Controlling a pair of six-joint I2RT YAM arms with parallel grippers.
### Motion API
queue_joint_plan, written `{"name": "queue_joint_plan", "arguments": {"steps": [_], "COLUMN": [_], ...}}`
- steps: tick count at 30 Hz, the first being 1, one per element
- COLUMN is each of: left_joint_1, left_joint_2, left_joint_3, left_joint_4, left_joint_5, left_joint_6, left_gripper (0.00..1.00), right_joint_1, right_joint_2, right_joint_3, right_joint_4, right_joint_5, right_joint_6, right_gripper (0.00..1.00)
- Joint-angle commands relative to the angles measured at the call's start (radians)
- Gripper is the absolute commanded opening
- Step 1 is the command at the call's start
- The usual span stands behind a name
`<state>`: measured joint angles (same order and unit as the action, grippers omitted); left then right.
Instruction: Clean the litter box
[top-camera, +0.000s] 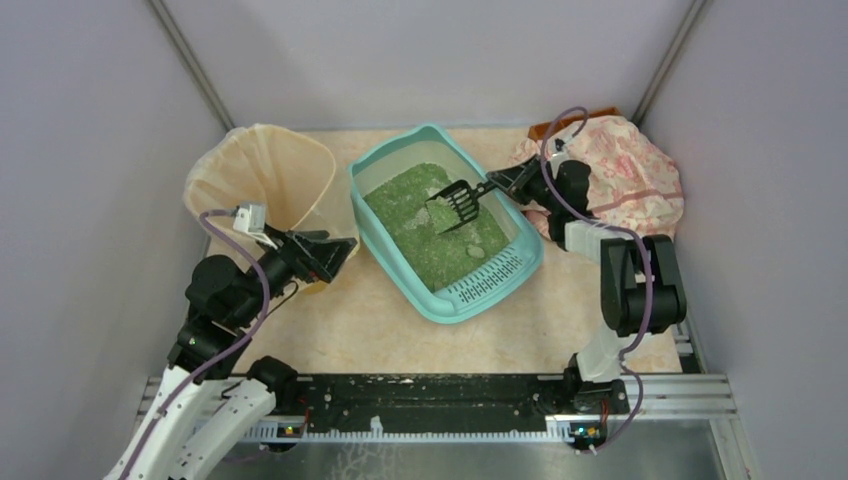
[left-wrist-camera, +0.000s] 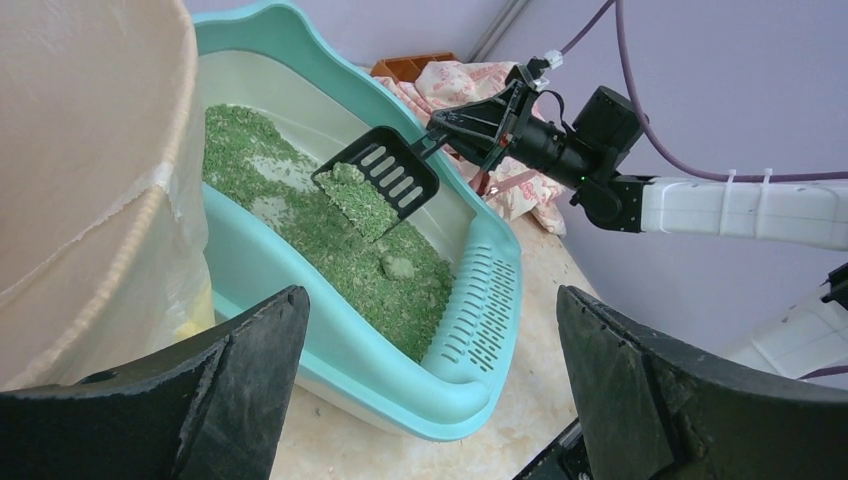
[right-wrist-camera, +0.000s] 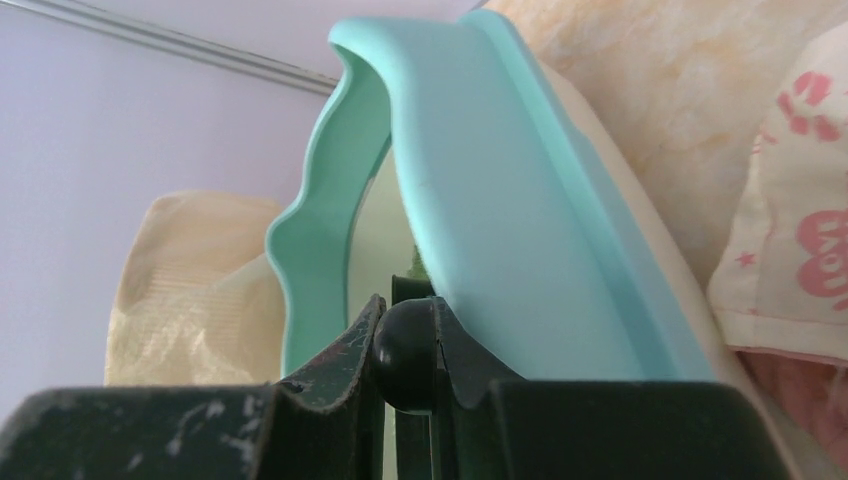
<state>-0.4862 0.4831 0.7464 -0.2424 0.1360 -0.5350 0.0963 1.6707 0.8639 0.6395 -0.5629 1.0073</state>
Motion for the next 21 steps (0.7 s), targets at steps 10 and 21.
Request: {"name": "queue_joint_plan", "arguments": {"steps": [10, 21], "left_joint_1": [0.002, 0.002], "left_joint_2": [0.013, 0.024], "left_joint_3": [0.001, -0.087], "left_joint_4": [0.073, 0.171], "left_joint_5": [0.045, 0.058], "left_joint_6": [-0.03, -0.05], "left_gripper": [0.98, 0.98], "right_joint_1": [-0.02, 0.01], "right_joint_2": [-0.043, -0.062], "right_joint_3": [-0.033, 0.012], "right_joint_4": [0.174, 0.125], "right_joint_5": [-0.01, 0.013], "right_joint_6": [0.145, 0.133], "right_gripper": [0.0, 0.0]}}
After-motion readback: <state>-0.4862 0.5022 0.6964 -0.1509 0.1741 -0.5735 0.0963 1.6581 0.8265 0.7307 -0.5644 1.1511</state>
